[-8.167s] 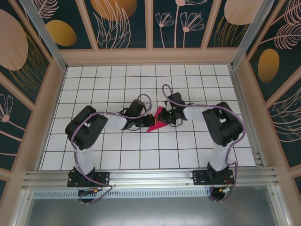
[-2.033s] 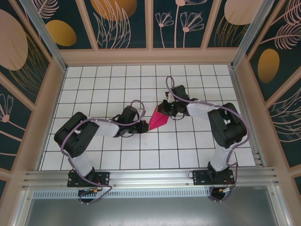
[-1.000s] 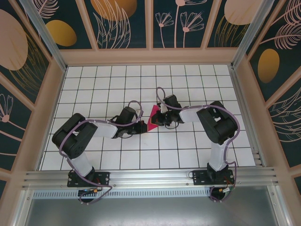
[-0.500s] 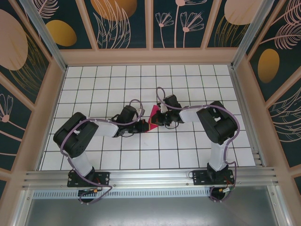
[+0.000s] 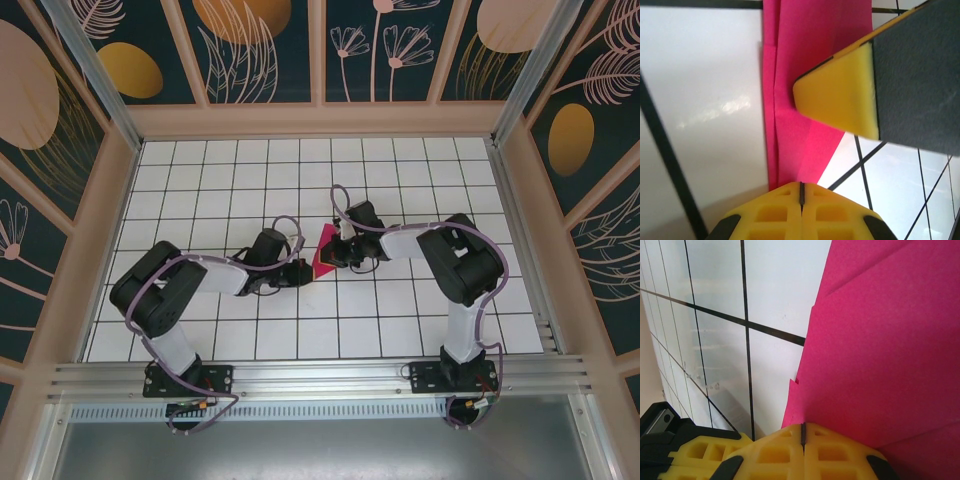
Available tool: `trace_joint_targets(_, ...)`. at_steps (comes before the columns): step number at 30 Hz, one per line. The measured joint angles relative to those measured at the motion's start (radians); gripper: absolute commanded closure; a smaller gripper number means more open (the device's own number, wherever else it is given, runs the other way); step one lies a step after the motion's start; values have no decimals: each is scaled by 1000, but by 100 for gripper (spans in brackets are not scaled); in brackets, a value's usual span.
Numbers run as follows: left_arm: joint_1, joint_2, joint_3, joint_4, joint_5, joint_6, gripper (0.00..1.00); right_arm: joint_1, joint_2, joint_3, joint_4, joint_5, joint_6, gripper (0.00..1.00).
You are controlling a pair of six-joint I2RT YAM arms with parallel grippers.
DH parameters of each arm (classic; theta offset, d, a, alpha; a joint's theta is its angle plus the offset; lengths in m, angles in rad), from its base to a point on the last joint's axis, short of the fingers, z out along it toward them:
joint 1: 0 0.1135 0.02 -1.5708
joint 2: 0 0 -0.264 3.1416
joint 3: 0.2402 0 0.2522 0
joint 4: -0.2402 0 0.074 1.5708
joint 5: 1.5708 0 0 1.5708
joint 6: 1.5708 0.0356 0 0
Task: Fold a paper plane with a square sheet of paper (pick it up from the middle)
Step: Fourth fold the wing at the center of the table.
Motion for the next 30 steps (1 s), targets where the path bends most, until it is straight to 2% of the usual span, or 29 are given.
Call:
trace_joint_targets(11,0,-98,-42,-123,14,63,100,0,0,2,-3,-2,-3,100)
trace_joint_targets(16,0,-139,-37,-42,14,19,100,0,0,3,-3,-2,-2,100)
trace_joint_targets(21,0,-91,17,27,-5,-18,100,0,2,5,-3,-5,0,100)
trace_joint_targets(26,0,-8,57,42,-14,-34,100,0,2,6,-5,-2,0,100)
trace_joint_targets(30,3,1,67,45,-15,-35,100,-5,4,11,-6,1,1,100)
